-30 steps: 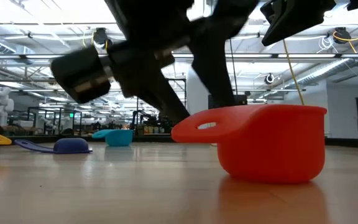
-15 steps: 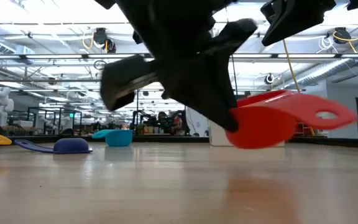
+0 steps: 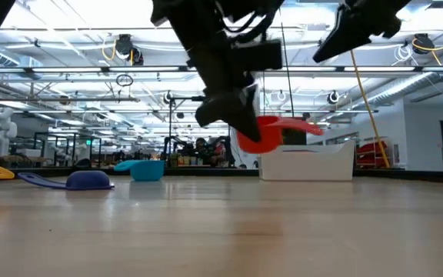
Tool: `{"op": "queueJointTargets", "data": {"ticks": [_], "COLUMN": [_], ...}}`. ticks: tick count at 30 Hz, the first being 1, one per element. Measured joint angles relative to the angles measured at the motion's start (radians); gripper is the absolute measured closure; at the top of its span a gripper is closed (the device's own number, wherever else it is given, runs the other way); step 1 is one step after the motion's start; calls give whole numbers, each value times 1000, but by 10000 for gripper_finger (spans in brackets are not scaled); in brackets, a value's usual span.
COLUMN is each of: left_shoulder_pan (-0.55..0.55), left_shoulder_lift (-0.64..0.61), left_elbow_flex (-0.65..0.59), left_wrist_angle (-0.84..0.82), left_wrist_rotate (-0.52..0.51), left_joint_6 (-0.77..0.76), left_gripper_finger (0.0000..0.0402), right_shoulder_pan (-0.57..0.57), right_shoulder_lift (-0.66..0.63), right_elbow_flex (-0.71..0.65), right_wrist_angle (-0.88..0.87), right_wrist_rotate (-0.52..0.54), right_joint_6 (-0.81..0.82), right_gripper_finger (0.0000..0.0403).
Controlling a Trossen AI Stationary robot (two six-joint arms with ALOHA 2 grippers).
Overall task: Nest measuring cups in basket
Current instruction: Stack the red measuring cup on top of the blue measuring cup in the white bin
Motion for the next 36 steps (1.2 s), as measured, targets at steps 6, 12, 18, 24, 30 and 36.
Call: {"op": "queueJointTargets", "data": {"ticks": [6, 12, 18, 24, 30, 36], "left_shoulder_pan": [82, 118, 142, 162, 209, 262], "left_shoulder_lift": [-30, -50, -76, -110, -126, -126], "left_elbow_flex": [0, 1, 0, 0, 1, 1], "left_wrist_angle": [-8, -22, -21, 5, 50, 67], "left_wrist_rotate": [16, 38, 149, 156, 214, 387], "left_joint_6": [-141, -272, -365, -378, -339, -338], "left_gripper_finger": [393, 380, 390, 388, 386, 393], "right_shoulder_pan": [-1, -12, -21, -36, -65, -88], "right_shoulder_lift": [0, 0, 0, 0, -3, -3], "right_elbow_flex": [0, 0, -68, -181, -205, -222], "right_wrist_angle": [-66, -57, 24, 211, 253, 325], "right_wrist_rotate": [31, 51, 53, 57, 61, 62], "right_joint_6": [45, 45, -61, -232, -319, -449], "right_gripper_finger": [345, 316, 280, 259, 254, 254]}}
